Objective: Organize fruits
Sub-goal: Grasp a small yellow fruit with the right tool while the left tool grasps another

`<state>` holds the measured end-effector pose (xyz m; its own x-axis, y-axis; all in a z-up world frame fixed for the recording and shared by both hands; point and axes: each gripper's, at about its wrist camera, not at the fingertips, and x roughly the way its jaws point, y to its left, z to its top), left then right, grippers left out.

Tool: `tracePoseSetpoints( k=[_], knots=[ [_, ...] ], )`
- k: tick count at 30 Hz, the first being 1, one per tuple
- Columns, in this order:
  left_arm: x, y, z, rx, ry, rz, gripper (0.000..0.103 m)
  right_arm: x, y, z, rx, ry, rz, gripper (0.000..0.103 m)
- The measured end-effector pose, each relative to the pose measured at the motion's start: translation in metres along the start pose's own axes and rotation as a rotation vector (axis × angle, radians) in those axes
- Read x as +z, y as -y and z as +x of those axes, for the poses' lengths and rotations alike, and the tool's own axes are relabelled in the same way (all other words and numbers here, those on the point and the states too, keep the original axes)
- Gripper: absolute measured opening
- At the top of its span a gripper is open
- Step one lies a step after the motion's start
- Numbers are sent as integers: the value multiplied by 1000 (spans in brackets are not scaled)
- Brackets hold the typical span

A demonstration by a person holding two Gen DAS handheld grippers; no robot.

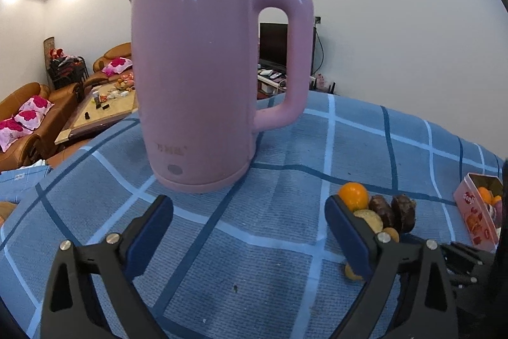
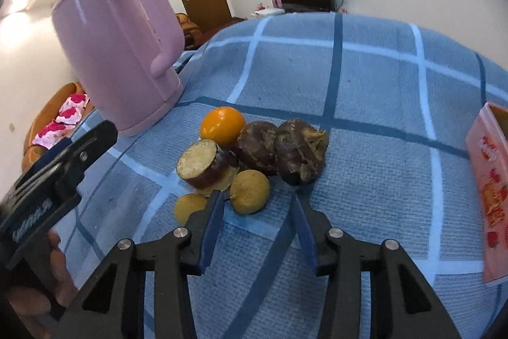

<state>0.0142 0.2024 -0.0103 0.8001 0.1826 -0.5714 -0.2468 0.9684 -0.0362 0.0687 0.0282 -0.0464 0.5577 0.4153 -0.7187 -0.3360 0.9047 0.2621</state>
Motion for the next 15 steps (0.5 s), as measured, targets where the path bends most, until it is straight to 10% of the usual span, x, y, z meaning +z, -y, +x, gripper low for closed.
tracePoseSetpoints(
  k=[10, 15],
  knots=[
    [-3, 6, 1, -81, -20, 21, 96, -8, 7, -9, 42, -9, -10, 28],
    [-8, 27, 1, -344, -90, 73, 96, -20, 26, -46, -7, 102, -20, 28]
  ],
)
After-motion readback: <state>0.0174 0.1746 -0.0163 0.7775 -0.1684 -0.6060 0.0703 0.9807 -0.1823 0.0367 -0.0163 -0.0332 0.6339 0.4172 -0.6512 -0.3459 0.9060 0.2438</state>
